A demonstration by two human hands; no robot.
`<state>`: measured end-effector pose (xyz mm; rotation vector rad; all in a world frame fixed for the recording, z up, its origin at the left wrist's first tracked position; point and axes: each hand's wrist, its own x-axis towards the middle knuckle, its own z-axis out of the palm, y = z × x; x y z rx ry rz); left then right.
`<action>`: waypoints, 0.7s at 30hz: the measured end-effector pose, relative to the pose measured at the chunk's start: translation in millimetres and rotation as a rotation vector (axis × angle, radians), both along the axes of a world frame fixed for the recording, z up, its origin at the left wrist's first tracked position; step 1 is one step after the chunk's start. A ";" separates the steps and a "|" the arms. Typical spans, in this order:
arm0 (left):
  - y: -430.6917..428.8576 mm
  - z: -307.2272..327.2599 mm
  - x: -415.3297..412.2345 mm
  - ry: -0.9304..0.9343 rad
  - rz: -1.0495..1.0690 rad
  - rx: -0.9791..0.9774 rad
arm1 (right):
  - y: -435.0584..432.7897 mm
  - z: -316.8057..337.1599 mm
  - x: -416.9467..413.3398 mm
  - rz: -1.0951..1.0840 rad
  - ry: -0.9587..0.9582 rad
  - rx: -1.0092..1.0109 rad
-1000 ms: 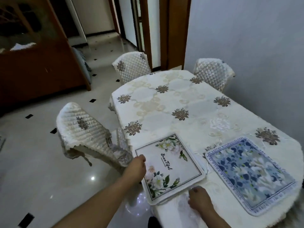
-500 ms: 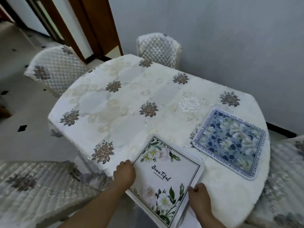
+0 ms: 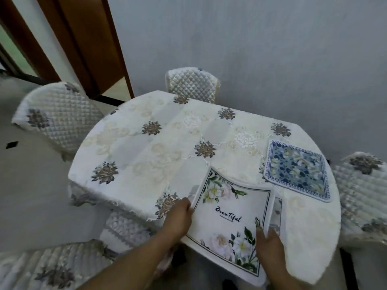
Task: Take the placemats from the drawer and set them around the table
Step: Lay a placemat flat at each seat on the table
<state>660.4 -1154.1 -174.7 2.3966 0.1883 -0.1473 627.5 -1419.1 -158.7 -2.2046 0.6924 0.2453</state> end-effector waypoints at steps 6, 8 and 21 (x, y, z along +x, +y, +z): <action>126.4 44.8 -10.0 -0.118 0.041 0.024 | 96.8 28.3 -12.9 0.074 -0.262 0.089; 153.9 50.4 -5.2 -0.122 0.047 0.045 | 121.7 31.0 -1.4 0.084 -0.269 0.091; 253.2 18.8 80.7 -0.063 0.111 0.181 | 228.4 -25.2 117.8 0.098 -0.238 0.135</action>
